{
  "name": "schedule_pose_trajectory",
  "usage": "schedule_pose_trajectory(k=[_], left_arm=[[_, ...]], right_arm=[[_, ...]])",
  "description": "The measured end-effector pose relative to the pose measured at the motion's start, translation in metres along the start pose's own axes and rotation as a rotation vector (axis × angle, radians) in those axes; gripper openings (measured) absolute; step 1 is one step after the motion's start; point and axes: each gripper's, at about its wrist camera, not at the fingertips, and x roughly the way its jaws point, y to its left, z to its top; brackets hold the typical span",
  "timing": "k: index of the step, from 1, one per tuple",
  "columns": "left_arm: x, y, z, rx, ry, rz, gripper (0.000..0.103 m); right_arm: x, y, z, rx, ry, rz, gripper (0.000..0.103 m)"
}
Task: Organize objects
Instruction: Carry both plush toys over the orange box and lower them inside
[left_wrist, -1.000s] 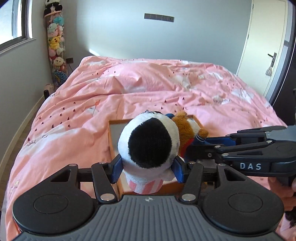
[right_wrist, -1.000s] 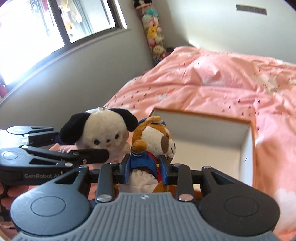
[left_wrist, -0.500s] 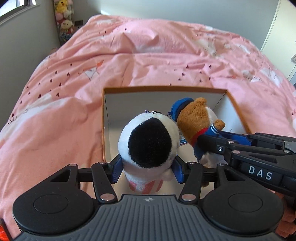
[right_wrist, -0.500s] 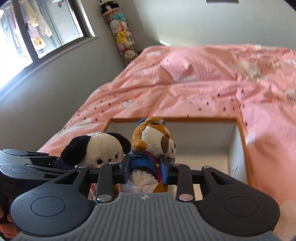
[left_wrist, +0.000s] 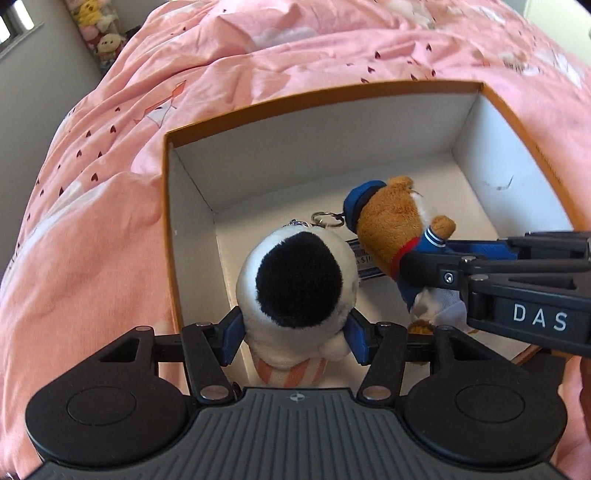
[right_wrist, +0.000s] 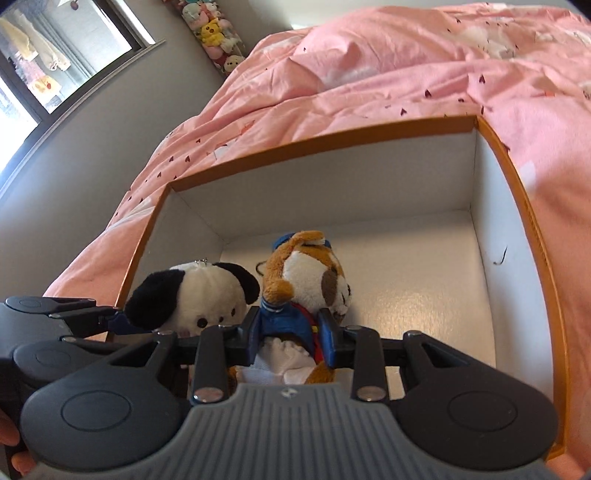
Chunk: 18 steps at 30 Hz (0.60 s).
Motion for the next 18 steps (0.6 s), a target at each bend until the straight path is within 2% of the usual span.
schedule_pose_trajectory(k=[7,14,18], left_arm=[[0.002,-0.004,-0.002,0.084,0.019,-0.029,0.07],[-0.002,0.007,0.0,0.068,0.033,-0.124,0.074],[-0.003,0.008,-0.001,0.073,0.033,-0.135,0.065]], right_arm=[[0.016,-0.002,-0.003,0.03,0.065,0.039,0.035],[0.026,-0.001,-0.002,0.049,0.118,0.043,0.035],[0.032,-0.001,-0.001,0.045,0.156,0.046,0.036]])
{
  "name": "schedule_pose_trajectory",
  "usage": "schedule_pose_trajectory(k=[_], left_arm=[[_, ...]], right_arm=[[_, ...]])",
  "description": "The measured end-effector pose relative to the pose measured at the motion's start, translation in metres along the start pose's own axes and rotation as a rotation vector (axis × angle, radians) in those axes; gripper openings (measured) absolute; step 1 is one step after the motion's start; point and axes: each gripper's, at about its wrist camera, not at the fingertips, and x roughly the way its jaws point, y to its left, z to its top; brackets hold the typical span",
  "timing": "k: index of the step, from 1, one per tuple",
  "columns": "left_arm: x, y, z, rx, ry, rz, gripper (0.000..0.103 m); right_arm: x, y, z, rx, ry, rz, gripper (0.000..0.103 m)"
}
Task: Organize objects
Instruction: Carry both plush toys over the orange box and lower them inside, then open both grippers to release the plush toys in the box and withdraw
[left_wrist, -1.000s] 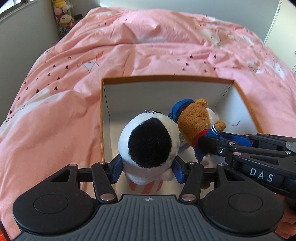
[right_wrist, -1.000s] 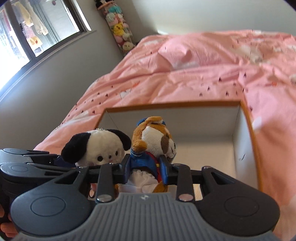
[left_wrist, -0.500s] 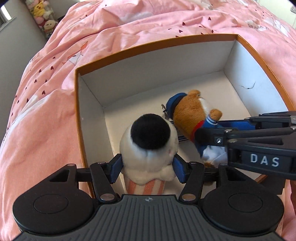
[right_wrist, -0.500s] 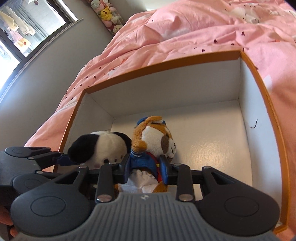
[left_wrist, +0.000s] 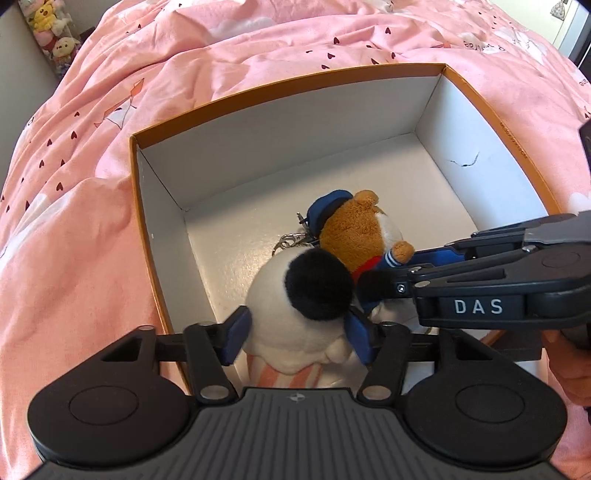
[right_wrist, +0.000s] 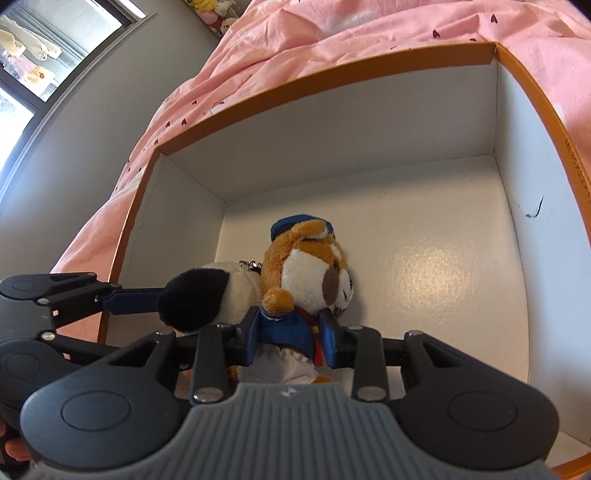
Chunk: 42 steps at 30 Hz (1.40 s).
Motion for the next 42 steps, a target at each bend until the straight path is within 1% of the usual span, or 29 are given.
schedule_pose_trajectory(k=[3,7,10,14,17,18,19,20,22,23,24,26,27,28,30,35,40,42], left_arm=[[0.0,-0.001,-0.001,0.027,-0.036,0.013,0.064],[-0.007,-0.011,-0.005,0.139,-0.11,0.062,0.064],[-0.011,-0.012,-0.002,0.204,-0.127,0.047,0.067],[-0.008,-0.016,0.003,0.306,-0.138,0.041,0.067],[-0.004,-0.019,0.004,0.365,-0.141,0.009,0.067],[-0.001,-0.021,0.004,0.376,-0.134,-0.006,0.06],[0.002,-0.022,0.004,0.385,-0.128,-0.024,0.047],[0.004,-0.023,0.004,0.384,-0.132,-0.029,0.046],[0.004,-0.021,0.004,0.352,-0.129,-0.023,0.04],[0.001,-0.018,0.004,0.312,-0.128,-0.029,0.038],[-0.001,-0.012,0.006,0.252,-0.126,-0.036,0.035],[-0.003,0.005,0.012,0.085,-0.095,-0.034,0.032],[-0.004,0.014,0.015,0.005,-0.082,-0.036,0.028],[-0.006,0.022,0.016,-0.058,-0.08,-0.047,0.02],[-0.008,0.035,0.019,-0.164,-0.051,-0.056,0.017],[-0.009,0.043,0.022,-0.232,-0.017,-0.033,0.016],[-0.007,0.051,0.02,-0.248,-0.006,-0.013,0.016],[-0.007,0.052,0.017,-0.246,-0.007,-0.005,0.017]], right_arm=[[0.002,0.001,0.003,-0.017,0.016,0.0,0.035],[0.002,0.001,0.005,-0.042,0.039,-0.01,0.035],[0.002,0.001,0.004,-0.067,0.05,-0.017,0.035],[0.002,0.0,0.004,-0.07,0.055,-0.017,0.035],[0.001,-0.001,0.004,-0.069,0.057,-0.012,0.035],[0.001,-0.001,0.004,-0.069,0.059,-0.01,0.035],[0.001,-0.002,0.004,-0.071,0.058,-0.01,0.035],[0.001,-0.002,0.005,-0.069,0.056,-0.009,0.035],[0.0,-0.004,0.006,-0.065,0.057,-0.007,0.035],[-0.001,-0.004,0.007,-0.067,0.054,-0.008,0.035],[-0.002,-0.005,0.007,-0.07,0.054,-0.008,0.035],[-0.004,-0.004,0.007,-0.092,0.063,-0.006,0.035],[-0.004,-0.003,0.007,-0.102,0.069,-0.002,0.035],[-0.003,-0.002,0.006,-0.11,0.077,0.005,0.035],[-0.002,0.001,0.005,-0.121,0.084,0.021,0.035],[0.004,0.014,0.001,-0.169,0.097,0.047,0.035],[0.017,0.029,-0.002,-0.237,0.123,0.017,0.035],[0.025,0.032,-0.001,-0.237,0.148,0.002,0.035]])
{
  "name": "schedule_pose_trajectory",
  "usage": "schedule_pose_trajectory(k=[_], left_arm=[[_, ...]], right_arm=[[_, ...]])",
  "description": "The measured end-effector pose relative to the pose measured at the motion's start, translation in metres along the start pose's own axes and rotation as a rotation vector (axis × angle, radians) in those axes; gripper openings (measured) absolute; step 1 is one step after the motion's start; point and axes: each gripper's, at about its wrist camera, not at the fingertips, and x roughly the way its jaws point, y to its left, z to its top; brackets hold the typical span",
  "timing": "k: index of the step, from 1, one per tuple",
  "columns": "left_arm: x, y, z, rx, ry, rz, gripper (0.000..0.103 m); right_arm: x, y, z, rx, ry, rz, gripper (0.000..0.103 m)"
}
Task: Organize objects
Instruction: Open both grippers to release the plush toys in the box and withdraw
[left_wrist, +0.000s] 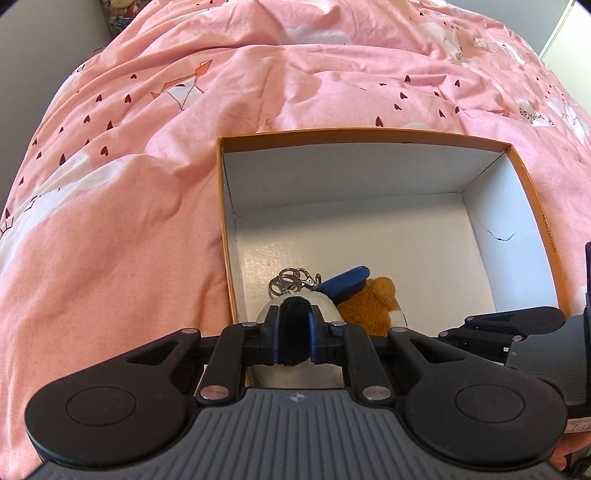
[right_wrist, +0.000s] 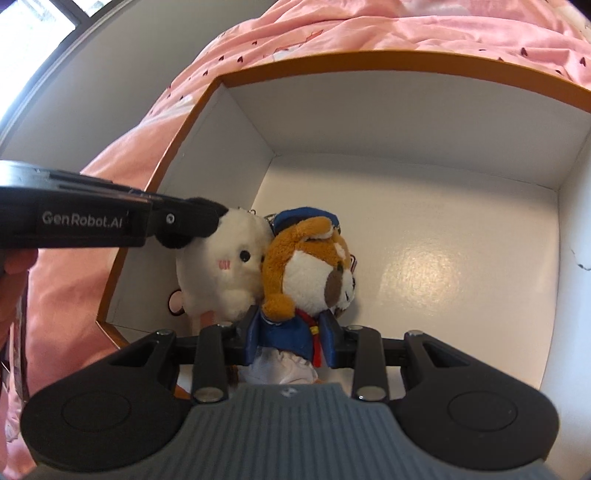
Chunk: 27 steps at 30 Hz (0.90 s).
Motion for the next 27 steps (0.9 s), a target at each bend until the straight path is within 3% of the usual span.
schedule_pose_trajectory(k=[11,16,19,27], left_arm=[[0.01,-0.009,-0.009,0.117,-0.015,0.069,0.018],[0.006,-0.015,-0.016,0.172,-0.072,0.061,0.027],[0.001,-0.017,-0.02,0.189,-0.117,0.053,0.033],[-0.014,-0.017,-0.021,0.151,-0.195,0.023,0.034]], right_arm=[[0.032,0.015,0.005,0.033,0.09,-0.06,0.035],[0.028,0.017,0.004,0.017,0.078,-0.066,0.035],[0.024,0.016,0.004,0.007,0.067,-0.065,0.039],[0.016,0.026,0.002,-0.069,0.03,-0.133,0.051]])
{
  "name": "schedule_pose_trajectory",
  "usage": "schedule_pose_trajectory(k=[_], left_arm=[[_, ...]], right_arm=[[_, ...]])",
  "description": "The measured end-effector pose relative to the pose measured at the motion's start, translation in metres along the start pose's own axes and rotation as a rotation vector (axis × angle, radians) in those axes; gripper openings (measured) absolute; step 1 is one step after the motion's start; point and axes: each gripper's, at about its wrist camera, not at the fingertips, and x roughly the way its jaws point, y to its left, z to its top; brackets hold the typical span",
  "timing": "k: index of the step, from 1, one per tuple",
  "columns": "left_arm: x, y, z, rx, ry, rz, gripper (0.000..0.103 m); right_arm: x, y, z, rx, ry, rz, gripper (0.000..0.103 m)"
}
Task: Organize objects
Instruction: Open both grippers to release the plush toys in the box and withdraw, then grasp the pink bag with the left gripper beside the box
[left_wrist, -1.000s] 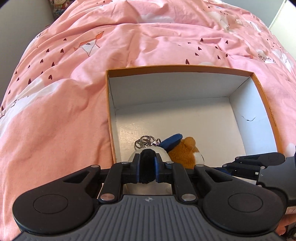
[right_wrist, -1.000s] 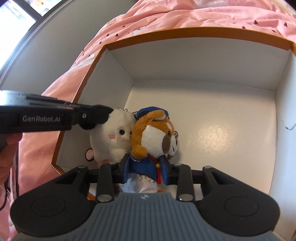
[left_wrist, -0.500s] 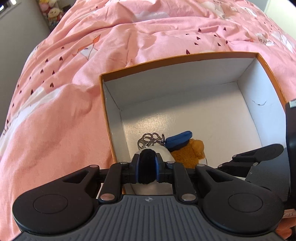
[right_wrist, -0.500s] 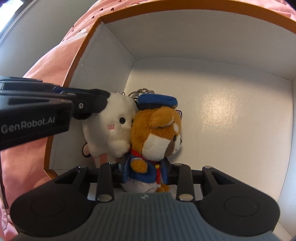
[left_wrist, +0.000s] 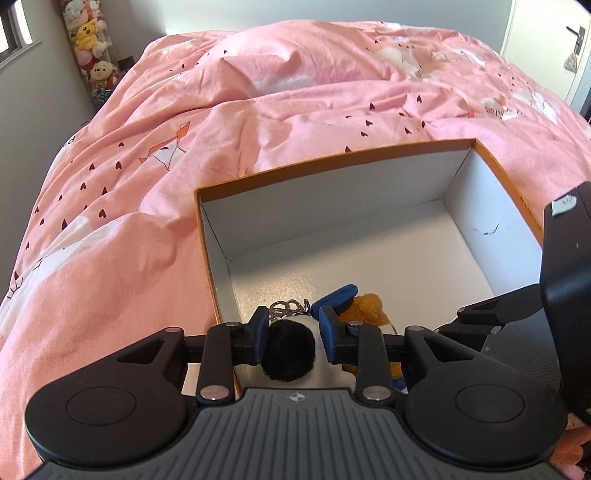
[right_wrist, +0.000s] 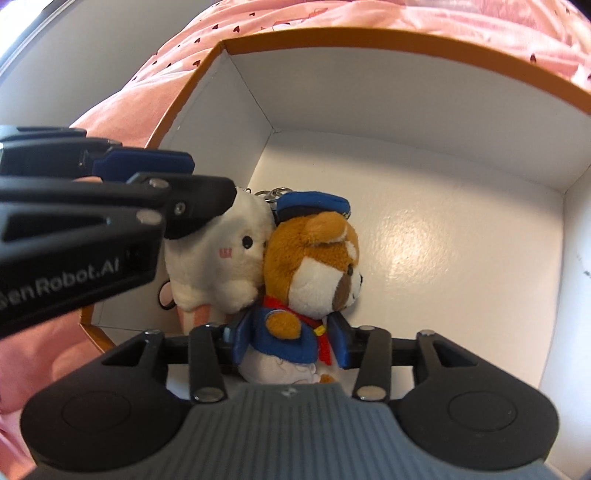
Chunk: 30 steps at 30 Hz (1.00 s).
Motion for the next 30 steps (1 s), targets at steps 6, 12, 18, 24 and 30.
schedule_pose_trajectory(k=[6,12,18,24,30], left_arm=[[-0.014,0.008,-0.004,-0.061,-0.031,-0.01,0.034],[-0.044,0.009,-0.015,-0.128,-0.062,-0.054,0.034],[-0.072,-0.003,-0.04,-0.177,-0.047,-0.107,0.034],[-0.075,-0.017,-0.072,-0.256,0.042,-0.196,0.034],[-0.063,-0.027,-0.101,-0.299,0.15,-0.219,0.034]], right_arm=[[-0.011,0.003,-0.004,-0.029,-0.028,-0.024,0.057],[-0.042,-0.003,-0.01,-0.006,-0.094,-0.027,0.057],[-0.084,-0.006,-0.037,0.053,-0.181,-0.044,0.052],[-0.112,0.004,-0.072,0.085,-0.229,-0.051,0.04],[-0.131,0.014,-0.111,0.08,-0.242,-0.108,0.024]])
